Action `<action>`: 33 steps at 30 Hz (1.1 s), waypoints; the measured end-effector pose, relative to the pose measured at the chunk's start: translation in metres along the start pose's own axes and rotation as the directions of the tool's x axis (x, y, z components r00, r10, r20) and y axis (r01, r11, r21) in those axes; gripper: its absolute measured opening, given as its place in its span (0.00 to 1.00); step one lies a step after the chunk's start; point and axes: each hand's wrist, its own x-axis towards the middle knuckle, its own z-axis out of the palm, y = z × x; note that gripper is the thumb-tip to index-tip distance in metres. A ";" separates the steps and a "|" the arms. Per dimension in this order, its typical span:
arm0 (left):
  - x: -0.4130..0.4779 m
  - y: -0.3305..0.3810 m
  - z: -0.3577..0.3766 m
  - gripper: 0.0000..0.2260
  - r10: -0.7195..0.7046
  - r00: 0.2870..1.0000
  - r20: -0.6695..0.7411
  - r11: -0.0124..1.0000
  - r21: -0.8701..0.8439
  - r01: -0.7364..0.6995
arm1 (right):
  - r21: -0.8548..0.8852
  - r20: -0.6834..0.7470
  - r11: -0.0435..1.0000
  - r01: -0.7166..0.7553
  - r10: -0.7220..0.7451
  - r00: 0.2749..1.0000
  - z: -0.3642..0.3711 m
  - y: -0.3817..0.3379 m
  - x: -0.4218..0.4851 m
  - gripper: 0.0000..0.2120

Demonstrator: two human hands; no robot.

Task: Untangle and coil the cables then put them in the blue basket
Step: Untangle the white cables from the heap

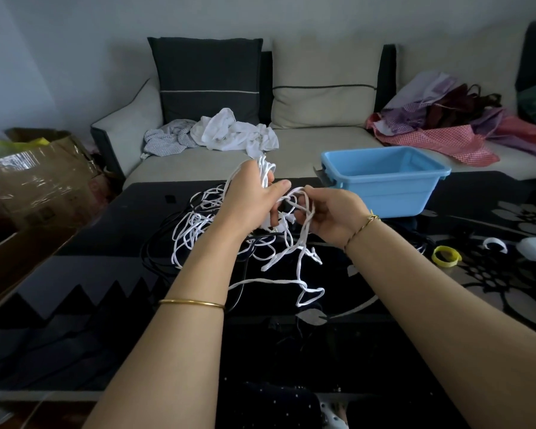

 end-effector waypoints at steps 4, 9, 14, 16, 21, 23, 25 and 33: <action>-0.001 0.001 0.000 0.14 -0.019 1.000 -0.011 1.000 -0.017 0.019 | 0.066 0.059 0.996 -0.054 0.050 0.997 -0.003 0.001 0.005 0.11; -0.007 0.005 -0.004 0.12 -0.017 1.000 -0.027 0.999 -0.045 0.015 | -0.018 0.223 0.991 -0.132 0.132 0.966 -0.006 0.001 0.007 0.11; -0.007 0.000 -0.006 0.11 -0.056 0.995 -0.084 0.998 -0.016 0.054 | -0.129 0.226 0.991 0.033 -0.003 0.974 -0.003 -0.002 0.000 0.12; -0.006 -0.001 -0.006 0.11 -0.062 0.993 -0.101 0.998 -0.003 0.062 | -0.173 0.200 0.979 0.110 -0.075 0.977 -0.002 -0.002 -0.002 0.11; -0.006 0.001 -0.008 0.10 -0.044 0.987 -0.157 0.997 0.052 0.052 | -0.111 0.103 0.971 0.211 -0.200 0.974 -0.005 -0.004 0.000 0.08; -0.009 -0.005 -0.014 0.10 -0.051 0.988 -0.147 0.998 0.019 0.054 | -0.046 0.051 0.972 0.228 -0.226 0.973 -0.017 -0.009 0.005 0.08; -0.010 -0.011 -0.018 0.11 -0.068 0.989 -0.131 0.998 -0.007 0.067 | -0.112 0.053 0.967 0.227 -0.223 0.973 -0.028 -0.011 0.007 0.09; -0.003 -0.006 -0.021 0.11 -0.089 0.983 -0.159 0.969 -0.244 0.048 | -0.741 -0.292 0.666 -0.091 -0.197 0.936 -0.072 0.014 0.033 0.12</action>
